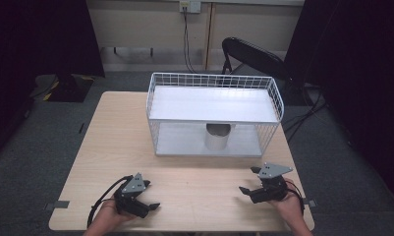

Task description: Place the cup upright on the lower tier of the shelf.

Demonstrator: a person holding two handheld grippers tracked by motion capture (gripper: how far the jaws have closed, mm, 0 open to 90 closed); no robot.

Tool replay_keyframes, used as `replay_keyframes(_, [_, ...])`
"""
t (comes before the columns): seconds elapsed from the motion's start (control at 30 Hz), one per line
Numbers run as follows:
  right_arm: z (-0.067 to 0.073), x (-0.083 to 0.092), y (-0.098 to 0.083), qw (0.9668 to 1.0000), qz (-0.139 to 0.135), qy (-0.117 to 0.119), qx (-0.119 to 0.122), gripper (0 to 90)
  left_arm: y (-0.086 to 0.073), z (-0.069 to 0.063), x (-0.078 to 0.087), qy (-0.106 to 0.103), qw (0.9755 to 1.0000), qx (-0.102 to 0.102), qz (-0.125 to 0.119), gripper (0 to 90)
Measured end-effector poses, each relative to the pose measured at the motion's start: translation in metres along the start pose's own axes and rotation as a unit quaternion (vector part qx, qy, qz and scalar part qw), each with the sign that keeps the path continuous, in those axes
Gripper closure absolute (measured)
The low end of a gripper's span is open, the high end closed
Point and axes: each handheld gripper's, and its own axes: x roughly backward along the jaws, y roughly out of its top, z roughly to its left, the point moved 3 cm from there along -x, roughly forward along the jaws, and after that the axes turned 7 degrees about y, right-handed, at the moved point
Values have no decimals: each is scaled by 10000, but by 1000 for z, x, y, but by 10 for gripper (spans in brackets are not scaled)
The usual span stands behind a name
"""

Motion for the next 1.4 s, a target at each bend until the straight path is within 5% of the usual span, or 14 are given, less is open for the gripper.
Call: replay_keyframes(1.4, [-10, 15, -42, 9990, 332, -84, -302, 137, 0, 0, 0, -1, 10000, 0, 2, 130])
